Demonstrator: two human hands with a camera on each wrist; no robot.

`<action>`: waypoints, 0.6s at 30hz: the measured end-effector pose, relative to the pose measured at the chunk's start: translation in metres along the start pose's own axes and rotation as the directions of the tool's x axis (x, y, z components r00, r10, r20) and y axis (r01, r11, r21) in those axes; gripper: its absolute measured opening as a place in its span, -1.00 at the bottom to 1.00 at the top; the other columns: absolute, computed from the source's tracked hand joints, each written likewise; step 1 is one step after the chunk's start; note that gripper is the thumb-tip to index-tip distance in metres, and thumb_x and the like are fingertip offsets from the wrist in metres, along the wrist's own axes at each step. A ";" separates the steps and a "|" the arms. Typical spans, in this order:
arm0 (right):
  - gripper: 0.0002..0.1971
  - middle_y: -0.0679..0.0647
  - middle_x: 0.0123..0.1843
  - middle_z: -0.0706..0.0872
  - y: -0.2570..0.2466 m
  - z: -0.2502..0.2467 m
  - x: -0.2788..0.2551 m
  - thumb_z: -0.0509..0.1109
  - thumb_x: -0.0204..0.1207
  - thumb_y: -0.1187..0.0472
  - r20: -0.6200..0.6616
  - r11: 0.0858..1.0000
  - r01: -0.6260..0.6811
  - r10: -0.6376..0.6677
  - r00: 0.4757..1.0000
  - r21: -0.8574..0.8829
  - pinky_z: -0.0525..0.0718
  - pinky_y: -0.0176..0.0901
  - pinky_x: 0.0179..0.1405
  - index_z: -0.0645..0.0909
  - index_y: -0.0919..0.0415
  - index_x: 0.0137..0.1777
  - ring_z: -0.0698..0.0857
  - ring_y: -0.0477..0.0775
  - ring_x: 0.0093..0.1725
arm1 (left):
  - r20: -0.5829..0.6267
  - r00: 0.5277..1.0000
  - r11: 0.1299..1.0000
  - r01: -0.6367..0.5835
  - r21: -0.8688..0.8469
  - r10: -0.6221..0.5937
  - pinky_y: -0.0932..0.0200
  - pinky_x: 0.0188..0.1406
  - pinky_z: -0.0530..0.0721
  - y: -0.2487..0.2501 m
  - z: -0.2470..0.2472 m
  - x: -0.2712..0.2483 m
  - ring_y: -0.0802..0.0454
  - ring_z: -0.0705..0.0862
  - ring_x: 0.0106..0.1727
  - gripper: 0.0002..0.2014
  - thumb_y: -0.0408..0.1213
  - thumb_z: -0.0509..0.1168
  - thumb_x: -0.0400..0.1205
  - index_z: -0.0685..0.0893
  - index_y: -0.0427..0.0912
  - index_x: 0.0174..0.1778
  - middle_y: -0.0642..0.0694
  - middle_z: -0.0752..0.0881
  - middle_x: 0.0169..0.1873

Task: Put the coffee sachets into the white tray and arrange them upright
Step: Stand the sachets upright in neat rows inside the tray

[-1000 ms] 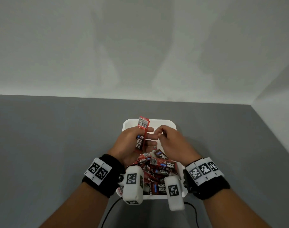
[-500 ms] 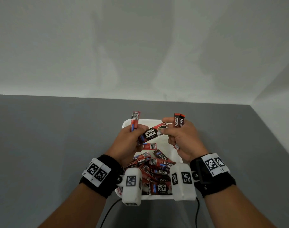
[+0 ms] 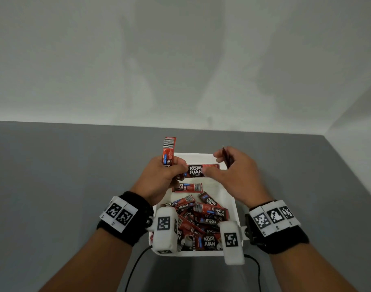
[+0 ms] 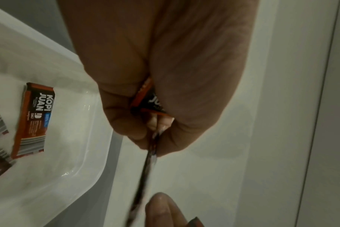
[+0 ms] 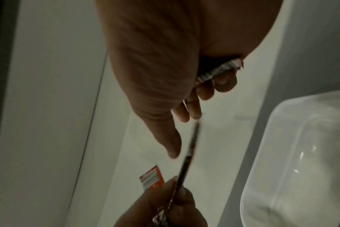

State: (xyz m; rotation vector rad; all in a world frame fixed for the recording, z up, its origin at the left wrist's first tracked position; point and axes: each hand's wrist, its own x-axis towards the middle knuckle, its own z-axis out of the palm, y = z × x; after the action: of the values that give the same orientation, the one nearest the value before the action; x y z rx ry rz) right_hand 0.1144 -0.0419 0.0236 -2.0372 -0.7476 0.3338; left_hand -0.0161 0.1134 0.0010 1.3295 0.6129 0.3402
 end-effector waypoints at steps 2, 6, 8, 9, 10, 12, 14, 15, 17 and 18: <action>-0.55 -0.10 -0.02 0.64 -0.008 0.002 -0.003 0.76 0.22 -0.09 0.127 0.979 0.110 -0.089 0.988 -0.171 0.67 -0.24 -0.09 0.59 -0.12 -0.03 0.65 -0.13 -0.07 | 0.035 0.999 1.000 0.011 -0.008 -0.011 0.23 -0.52 0.53 0.001 0.003 0.001 0.03 0.61 -0.44 -0.93 -0.57 0.38 0.61 0.68 -0.37 -0.16 -0.26 0.70 -0.36; -0.65 -0.08 -0.11 0.62 -0.007 0.024 -0.007 0.60 0.35 -0.10 0.341 0.828 0.334 -0.186 0.922 -0.451 0.59 -0.06 -0.14 0.53 -0.01 -0.04 0.55 -0.01 -0.05 | 0.114 0.993 0.999 0.016 -0.035 -0.012 -0.01 -0.19 0.73 -0.002 0.013 0.000 -0.24 0.67 -0.21 -0.92 -0.52 0.42 0.53 0.71 -0.46 -0.10 -0.40 0.70 -0.23; -0.83 -0.03 -0.21 0.63 -0.002 0.032 -0.006 0.43 0.54 0.12 0.331 0.828 0.359 -0.226 0.916 -0.430 0.49 -0.06 -0.21 0.47 0.09 -0.12 0.58 0.07 -0.18 | 0.120 0.993 0.999 0.022 -0.041 -0.017 0.03 -0.26 0.70 -0.002 0.018 -0.002 -0.16 0.61 -0.30 -0.96 -0.49 0.40 0.58 0.72 -0.39 -0.09 -0.33 0.66 -0.30; -0.82 -0.04 -0.27 0.59 0.001 0.033 -0.005 0.36 0.61 0.19 0.315 0.852 0.340 -0.222 0.923 -0.397 0.43 -0.10 -0.26 0.43 0.08 -0.18 0.57 0.06 -0.26 | 0.103 0.994 0.998 0.039 -0.041 -0.034 0.13 -0.39 0.58 -0.003 0.018 -0.002 -0.02 0.51 -0.39 -0.93 -0.42 0.37 0.65 0.72 -0.37 -0.06 -0.21 0.59 -0.37; -0.77 -0.07 -0.33 0.55 0.004 0.034 -0.003 0.31 0.67 0.21 0.293 0.887 0.293 -0.191 0.937 -0.357 0.39 -0.16 -0.32 0.41 0.06 -0.23 0.52 0.00 -0.34 | 0.077 0.995 0.996 0.070 -0.048 -0.066 0.18 -0.44 0.42 -0.003 0.018 -0.003 0.07 0.39 -0.45 -0.81 -0.27 0.33 0.72 0.73 -0.34 -0.01 -0.10 0.51 -0.40; -0.73 -0.10 -0.40 0.51 0.005 0.030 0.001 0.28 0.73 0.16 0.230 0.977 0.105 -0.061 0.971 -0.183 0.35 -0.30 -0.44 0.50 0.06 -0.25 0.43 -0.13 -0.46 | 0.048 0.990 0.988 0.135 -0.078 -0.132 0.14 -0.39 0.27 -0.006 0.013 -0.001 0.10 0.27 -0.46 -0.56 0.03 0.19 0.77 0.79 -0.29 0.10 0.01 0.44 -0.40; -0.79 -0.07 -0.44 0.53 0.002 0.025 0.004 0.32 0.73 0.09 0.176 0.967 -0.170 0.137 0.975 0.189 0.37 -0.29 -0.49 0.67 0.14 -0.10 0.40 -0.13 -0.54 | 0.039 0.992 0.991 0.126 -0.052 -0.124 0.14 -0.35 0.30 -0.006 0.010 -0.002 0.12 0.32 -0.44 -0.55 0.01 0.12 0.77 0.84 -0.18 0.14 0.06 0.50 -0.37; -0.77 -0.03 -0.45 0.53 0.000 0.021 0.005 0.36 0.72 0.05 0.199 0.878 -0.281 0.218 0.955 0.387 0.36 -0.24 -0.52 0.70 0.20 -0.03 0.39 -0.10 -0.55 | 0.037 0.995 0.995 0.094 0.028 -0.095 0.18 -0.33 0.38 -0.005 0.009 -0.003 0.16 0.41 -0.43 -0.62 -0.10 0.13 0.76 0.85 -0.14 0.13 0.10 0.58 -0.37; -0.77 0.01 -0.44 0.57 -0.002 0.016 0.008 0.47 0.64 0.04 0.246 0.741 -0.358 0.262 0.933 0.568 0.37 -0.18 -0.51 0.72 0.23 -0.05 0.40 -0.06 -0.55 | 0.070 0.996 0.990 0.039 0.139 -0.049 0.19 -0.21 0.63 -0.005 0.010 -0.003 0.14 0.69 -0.29 -0.69 -0.38 0.17 0.73 0.82 -0.12 0.18 0.07 0.77 -0.27; -0.84 0.01 -0.43 0.61 -0.002 0.016 0.009 0.53 0.59 0.12 0.249 0.743 -0.350 0.250 0.936 0.571 0.38 -0.17 -0.50 0.73 0.22 -0.09 0.43 -0.05 -0.53 | 0.080 0.996 0.990 0.024 0.139 -0.035 0.13 -0.14 0.71 -0.006 0.010 -0.001 0.03 0.75 -0.19 -0.69 -0.46 0.22 0.71 0.79 -0.12 0.22 -0.02 0.80 -0.20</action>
State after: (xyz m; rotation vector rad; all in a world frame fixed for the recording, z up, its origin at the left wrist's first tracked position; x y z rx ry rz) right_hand 0.1126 -0.0254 0.0169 -1.5055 -0.3207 0.8225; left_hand -0.0117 0.1036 -0.0032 1.4580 0.5951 0.2206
